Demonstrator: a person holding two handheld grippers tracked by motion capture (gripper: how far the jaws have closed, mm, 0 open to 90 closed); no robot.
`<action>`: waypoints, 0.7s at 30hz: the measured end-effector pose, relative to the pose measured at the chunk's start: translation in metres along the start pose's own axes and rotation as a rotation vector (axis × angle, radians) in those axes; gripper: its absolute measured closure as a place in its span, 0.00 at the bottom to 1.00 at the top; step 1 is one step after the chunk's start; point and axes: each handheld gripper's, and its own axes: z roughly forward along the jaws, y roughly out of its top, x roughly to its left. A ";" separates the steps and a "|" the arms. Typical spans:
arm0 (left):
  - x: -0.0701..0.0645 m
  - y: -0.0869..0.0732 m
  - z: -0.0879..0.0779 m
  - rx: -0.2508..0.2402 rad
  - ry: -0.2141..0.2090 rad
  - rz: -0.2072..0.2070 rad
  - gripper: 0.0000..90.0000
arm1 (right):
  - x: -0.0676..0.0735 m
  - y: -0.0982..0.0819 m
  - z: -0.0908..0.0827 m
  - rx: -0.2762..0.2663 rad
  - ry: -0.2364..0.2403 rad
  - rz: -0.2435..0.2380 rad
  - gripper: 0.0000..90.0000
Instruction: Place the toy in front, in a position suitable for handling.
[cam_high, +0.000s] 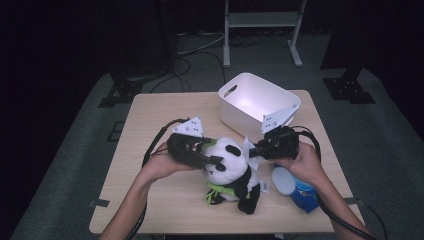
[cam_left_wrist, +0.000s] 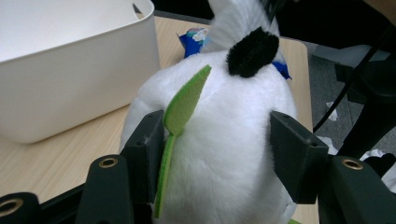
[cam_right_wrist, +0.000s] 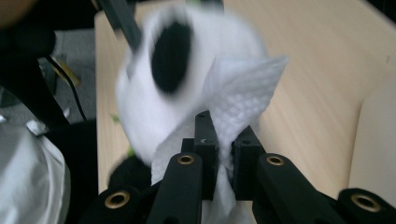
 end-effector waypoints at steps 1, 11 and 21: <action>-0.002 0.002 0.002 -0.003 -0.005 0.003 0.44 | 0.002 0.007 -0.003 -0.018 0.002 -0.012 0.93; -0.009 0.011 0.012 0.005 -0.024 0.037 0.39 | 0.021 0.047 0.015 0.061 0.024 -0.097 0.93; -0.002 -0.003 0.023 0.034 -0.065 -0.048 0.14 | 0.016 0.026 0.005 0.082 0.049 -0.066 0.93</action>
